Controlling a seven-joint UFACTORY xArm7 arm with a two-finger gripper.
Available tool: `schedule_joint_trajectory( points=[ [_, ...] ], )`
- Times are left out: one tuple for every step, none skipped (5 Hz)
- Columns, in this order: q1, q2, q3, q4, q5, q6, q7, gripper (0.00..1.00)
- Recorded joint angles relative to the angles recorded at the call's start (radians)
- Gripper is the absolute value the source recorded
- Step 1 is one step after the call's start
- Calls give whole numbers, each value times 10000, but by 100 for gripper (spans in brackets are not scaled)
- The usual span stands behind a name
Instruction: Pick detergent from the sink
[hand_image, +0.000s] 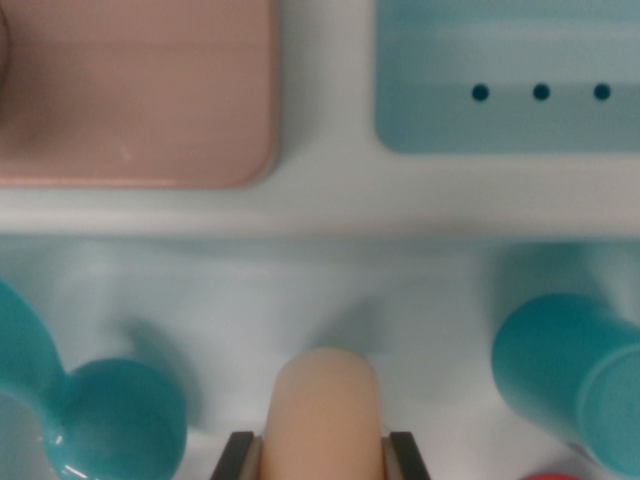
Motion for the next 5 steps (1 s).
schedule_joint_trajectory(
  points=[
    [1,-50,-1,133,-7,184,6,100],
    [1,-50,-1,133,-7,184,6,100],
    [2,-119,-2,313,-16,431,15,100],
    [2,-119,-2,313,-16,431,15,100],
    [4,-203,-3,536,-27,738,25,100]
  ],
)
